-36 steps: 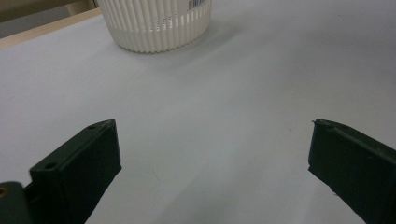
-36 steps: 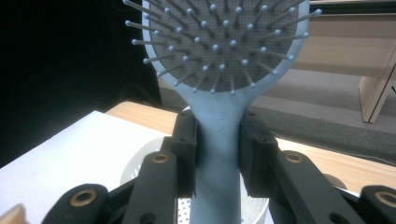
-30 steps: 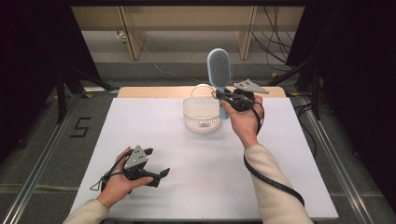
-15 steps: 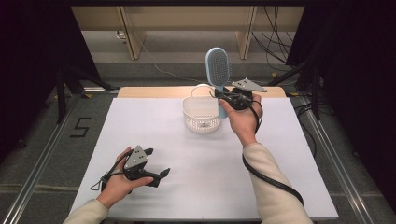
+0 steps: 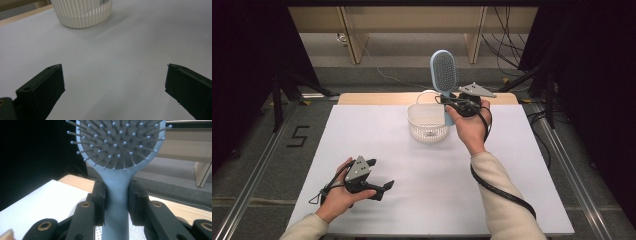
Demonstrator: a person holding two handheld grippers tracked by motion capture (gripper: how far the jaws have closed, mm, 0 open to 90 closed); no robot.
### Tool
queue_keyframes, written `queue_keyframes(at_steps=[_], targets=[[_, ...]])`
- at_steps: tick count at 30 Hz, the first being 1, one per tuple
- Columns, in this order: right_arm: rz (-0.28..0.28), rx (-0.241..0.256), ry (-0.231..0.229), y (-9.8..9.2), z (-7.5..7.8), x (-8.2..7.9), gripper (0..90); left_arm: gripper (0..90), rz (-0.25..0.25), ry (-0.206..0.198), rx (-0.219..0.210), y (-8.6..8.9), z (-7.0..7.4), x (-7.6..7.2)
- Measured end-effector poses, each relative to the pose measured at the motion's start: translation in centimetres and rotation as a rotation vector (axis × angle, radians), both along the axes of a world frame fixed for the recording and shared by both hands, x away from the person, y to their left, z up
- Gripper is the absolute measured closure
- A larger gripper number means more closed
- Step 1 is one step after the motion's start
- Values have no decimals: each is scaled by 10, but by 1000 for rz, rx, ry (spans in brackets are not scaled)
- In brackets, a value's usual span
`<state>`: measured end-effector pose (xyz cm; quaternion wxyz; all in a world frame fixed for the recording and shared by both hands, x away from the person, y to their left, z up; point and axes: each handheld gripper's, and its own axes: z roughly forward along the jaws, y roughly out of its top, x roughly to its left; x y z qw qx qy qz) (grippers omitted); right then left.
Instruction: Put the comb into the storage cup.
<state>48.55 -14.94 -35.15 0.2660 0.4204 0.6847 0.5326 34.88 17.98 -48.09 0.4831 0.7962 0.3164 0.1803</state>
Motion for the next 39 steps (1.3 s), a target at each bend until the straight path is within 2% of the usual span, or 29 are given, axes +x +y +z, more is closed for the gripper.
queue_keyframes(at_steps=[39], targets=[[1,6,-5,7,7,6,708,16,-3,-1,0,-1,0,0]])
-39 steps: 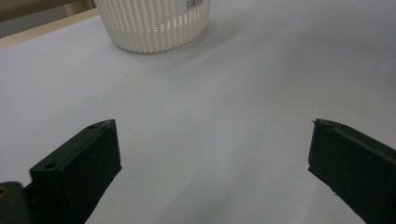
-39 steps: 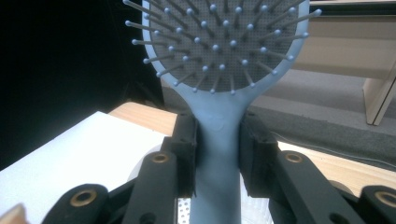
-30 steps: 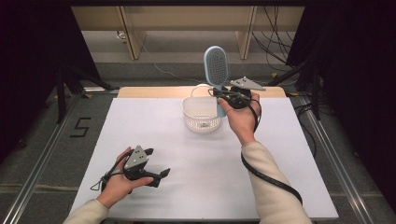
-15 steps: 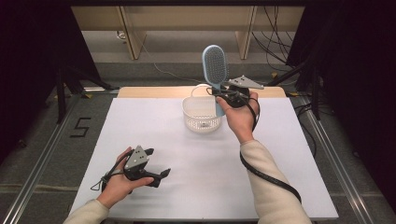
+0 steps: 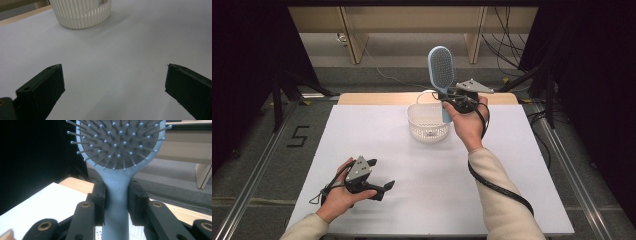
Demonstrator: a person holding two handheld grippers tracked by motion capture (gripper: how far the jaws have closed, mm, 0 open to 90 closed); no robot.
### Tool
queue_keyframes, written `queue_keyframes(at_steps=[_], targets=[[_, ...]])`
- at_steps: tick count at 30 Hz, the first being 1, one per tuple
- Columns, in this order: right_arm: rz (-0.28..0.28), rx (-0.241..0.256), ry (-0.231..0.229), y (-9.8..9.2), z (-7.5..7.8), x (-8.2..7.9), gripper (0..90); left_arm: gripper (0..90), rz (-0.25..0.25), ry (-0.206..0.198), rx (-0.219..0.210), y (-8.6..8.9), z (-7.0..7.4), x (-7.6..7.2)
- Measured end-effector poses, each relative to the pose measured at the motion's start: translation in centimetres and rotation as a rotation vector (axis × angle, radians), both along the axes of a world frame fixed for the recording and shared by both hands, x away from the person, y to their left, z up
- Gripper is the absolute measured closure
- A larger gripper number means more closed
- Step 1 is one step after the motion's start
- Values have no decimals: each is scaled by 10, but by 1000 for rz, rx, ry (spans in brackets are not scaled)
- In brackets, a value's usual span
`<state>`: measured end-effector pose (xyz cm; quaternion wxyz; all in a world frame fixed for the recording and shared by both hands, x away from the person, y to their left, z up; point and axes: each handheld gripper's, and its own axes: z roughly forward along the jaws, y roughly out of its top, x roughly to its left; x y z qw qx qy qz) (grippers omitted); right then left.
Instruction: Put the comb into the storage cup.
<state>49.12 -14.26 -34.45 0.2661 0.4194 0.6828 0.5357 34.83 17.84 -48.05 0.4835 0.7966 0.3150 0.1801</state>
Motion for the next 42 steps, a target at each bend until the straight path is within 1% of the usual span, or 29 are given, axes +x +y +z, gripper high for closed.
queue_keyframes(at_steps=[26,36,42], targets=[[10,2,-1,6,1,0,708,16,-4,-6,3,-1,1,-1],[9,0,-1,7,3,3,708,16,-2,-4,0,0,0,0],[9,2,1,10,1,6,708,16,-2,-4,1,0,0,-1]])
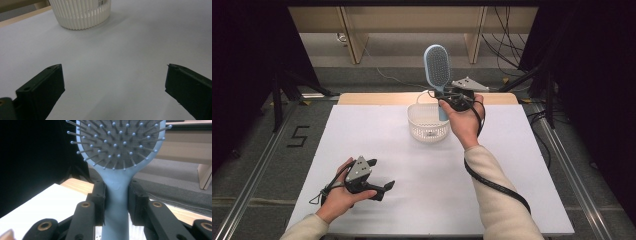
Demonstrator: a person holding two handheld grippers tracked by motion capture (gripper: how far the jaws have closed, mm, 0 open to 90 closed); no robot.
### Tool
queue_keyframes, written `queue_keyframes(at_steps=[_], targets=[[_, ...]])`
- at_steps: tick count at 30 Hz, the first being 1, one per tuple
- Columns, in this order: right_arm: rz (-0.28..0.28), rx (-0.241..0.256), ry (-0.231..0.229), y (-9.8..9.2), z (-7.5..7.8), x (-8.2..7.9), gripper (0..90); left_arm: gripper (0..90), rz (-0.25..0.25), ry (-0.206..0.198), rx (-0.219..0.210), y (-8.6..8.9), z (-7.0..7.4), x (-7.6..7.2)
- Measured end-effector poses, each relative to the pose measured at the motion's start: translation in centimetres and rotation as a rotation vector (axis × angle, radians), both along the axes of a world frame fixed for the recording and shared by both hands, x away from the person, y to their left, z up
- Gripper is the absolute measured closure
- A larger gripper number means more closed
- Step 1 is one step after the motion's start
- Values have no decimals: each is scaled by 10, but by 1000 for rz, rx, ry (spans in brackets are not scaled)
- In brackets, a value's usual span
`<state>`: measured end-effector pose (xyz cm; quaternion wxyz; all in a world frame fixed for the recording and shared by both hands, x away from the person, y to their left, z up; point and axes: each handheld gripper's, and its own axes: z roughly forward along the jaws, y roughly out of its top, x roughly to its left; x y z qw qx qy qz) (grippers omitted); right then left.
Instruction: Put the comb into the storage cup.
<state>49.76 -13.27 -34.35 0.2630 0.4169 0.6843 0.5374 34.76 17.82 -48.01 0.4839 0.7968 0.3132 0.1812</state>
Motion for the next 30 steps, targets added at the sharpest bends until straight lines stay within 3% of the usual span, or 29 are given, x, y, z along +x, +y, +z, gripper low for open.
queue_keyframes(at_steps=[13,30], targets=[[11,-9,-17,5,4,1,708,16,3,0,-4,1,0,0],[11,-21,-5,9,1,7,708,16,2,0,-3,0,0,0]])
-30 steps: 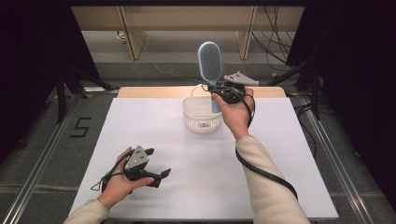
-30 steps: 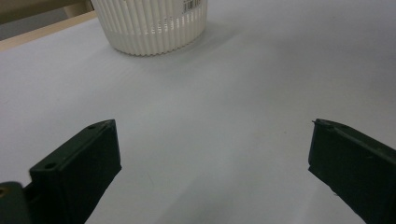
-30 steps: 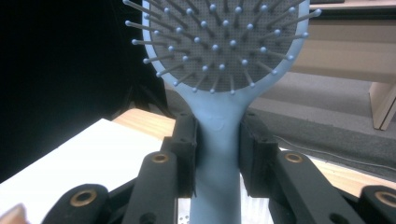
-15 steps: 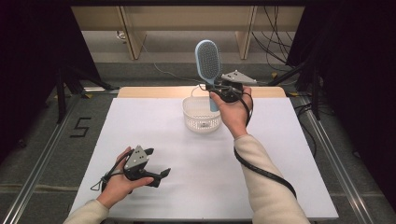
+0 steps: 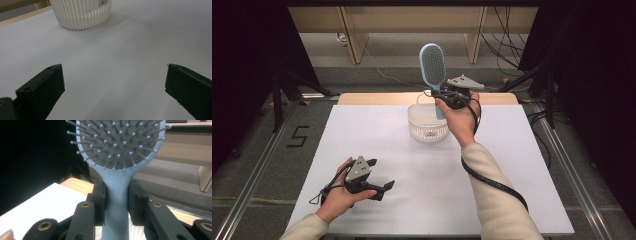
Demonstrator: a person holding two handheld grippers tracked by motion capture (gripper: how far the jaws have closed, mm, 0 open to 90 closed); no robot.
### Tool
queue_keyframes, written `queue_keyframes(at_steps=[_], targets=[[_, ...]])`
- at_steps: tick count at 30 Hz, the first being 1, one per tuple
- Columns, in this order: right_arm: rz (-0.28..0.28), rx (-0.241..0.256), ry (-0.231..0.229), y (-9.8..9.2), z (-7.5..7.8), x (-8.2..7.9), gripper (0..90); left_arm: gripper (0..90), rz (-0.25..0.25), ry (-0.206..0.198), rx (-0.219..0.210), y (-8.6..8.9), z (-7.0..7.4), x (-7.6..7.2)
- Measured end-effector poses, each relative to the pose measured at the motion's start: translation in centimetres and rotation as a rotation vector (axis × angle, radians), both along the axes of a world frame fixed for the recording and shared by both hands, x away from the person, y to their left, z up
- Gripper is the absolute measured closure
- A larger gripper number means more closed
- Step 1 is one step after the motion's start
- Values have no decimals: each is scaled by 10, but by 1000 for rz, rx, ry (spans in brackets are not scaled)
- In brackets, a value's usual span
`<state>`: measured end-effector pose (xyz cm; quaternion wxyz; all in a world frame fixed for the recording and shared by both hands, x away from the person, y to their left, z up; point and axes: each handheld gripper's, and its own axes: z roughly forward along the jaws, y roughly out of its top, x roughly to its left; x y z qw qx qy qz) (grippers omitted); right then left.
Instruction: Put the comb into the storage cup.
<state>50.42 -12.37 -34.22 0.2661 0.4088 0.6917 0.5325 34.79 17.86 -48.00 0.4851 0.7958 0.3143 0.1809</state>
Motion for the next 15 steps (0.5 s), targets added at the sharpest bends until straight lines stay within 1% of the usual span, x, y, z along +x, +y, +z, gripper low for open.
queue_keyframes(at_steps=[15], targets=[[-8,-7,4,-1,0,4,708,16,0,0,1,0,0,0]])
